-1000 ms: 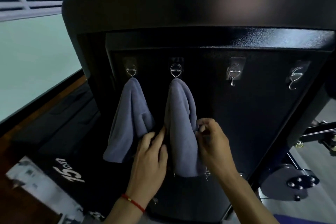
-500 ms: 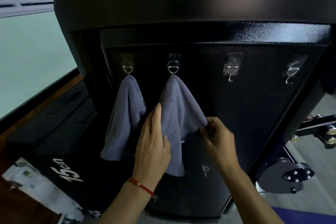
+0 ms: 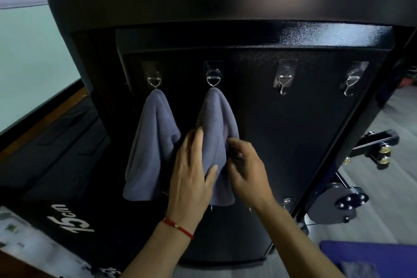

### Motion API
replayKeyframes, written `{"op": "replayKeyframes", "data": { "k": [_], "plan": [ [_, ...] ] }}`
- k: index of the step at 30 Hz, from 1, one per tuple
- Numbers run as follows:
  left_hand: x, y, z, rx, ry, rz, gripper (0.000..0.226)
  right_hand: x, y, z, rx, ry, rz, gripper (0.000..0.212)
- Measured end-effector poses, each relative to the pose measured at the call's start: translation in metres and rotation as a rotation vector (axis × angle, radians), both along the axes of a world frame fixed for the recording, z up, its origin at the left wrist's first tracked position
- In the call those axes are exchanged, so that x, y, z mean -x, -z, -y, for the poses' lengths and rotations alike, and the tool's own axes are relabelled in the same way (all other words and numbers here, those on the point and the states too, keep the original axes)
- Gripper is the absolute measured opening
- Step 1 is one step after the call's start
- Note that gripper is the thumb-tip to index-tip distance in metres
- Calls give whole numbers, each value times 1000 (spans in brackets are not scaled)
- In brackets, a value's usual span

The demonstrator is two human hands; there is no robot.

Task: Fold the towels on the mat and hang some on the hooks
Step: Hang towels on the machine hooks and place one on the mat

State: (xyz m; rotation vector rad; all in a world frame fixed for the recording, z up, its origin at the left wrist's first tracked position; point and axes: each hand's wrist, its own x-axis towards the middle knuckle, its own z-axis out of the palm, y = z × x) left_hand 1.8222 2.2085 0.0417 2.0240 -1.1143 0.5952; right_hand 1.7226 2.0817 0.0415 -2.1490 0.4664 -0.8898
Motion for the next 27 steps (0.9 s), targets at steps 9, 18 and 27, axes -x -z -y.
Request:
{"op": "replayKeyframes", "data": {
  "k": [9, 18, 27],
  "plan": [
    [13, -26, -36, 181, 158, -158, 44, 17, -21, -23, 53, 21, 5, 44],
    [78, -9, -17, 283, 436, -175, 29, 94, 37, -14, 27, 141, -167, 47],
    [194, 82, 95, -477, 610, -484, 41, 288, 144, 64, -82, 278, -600, 41]
  ]
}}
